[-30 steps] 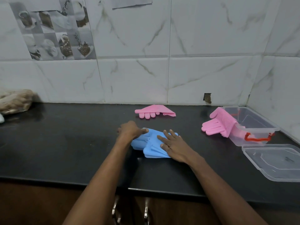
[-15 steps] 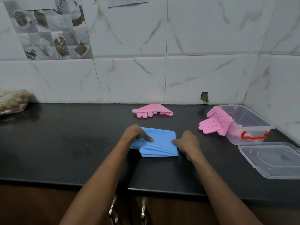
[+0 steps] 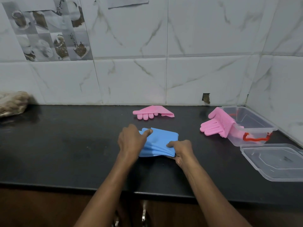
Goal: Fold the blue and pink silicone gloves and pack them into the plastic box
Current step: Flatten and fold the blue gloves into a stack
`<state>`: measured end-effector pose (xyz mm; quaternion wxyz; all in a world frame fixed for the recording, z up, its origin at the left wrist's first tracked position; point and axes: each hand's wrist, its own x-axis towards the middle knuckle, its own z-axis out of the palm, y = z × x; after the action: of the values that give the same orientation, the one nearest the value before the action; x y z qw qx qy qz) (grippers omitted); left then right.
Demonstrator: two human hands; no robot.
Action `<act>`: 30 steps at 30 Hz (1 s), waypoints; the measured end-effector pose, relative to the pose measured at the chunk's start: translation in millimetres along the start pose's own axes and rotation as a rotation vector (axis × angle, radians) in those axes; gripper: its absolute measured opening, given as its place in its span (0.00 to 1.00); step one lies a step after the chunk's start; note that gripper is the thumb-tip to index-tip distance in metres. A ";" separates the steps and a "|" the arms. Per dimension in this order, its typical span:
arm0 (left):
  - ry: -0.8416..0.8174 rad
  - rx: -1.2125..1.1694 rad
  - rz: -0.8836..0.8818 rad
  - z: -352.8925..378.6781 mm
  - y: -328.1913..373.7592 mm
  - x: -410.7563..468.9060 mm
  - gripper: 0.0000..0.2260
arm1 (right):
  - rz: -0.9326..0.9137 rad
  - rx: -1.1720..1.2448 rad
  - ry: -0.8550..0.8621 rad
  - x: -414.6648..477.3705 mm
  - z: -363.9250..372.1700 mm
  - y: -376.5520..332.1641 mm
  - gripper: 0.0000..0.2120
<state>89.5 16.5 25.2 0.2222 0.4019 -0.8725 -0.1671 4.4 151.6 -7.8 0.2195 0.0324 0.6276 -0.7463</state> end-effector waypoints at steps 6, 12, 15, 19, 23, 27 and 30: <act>-0.816 -0.750 -0.222 14.0 13.1 -52.9 0.37 | 0.026 0.280 0.085 -8.5 19.2 6.4 0.03; -0.383 -1.234 -0.444 42.0 8.6 -14.8 0.17 | 0.124 0.362 -0.124 -24.2 18.8 16.9 0.18; -0.378 -1.139 -0.523 39.4 -13.3 8.2 0.16 | 0.149 0.264 -0.180 -14.4 3.8 3.9 0.14; -0.435 -0.932 -0.454 28.1 -39.2 39.8 0.10 | 0.122 0.070 -0.173 9.1 2.1 -17.8 0.13; -0.340 -0.792 -0.360 11.9 -60.2 62.7 0.08 | 0.098 -0.110 -0.323 13.0 43.8 -15.9 0.21; -0.237 -0.608 -0.333 -8.6 -79.7 75.1 0.11 | 0.015 -0.238 -0.320 13.0 85.0 0.8 0.14; -0.278 -0.434 -0.309 -8.9 -83.2 75.7 0.13 | -0.138 -0.502 -0.150 14.1 87.1 4.3 0.06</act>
<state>102.5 -94.9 12.7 0.1532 0.4464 -0.7669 -0.4349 13.1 64.2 2.0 0.2152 -0.1213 0.7756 -0.5809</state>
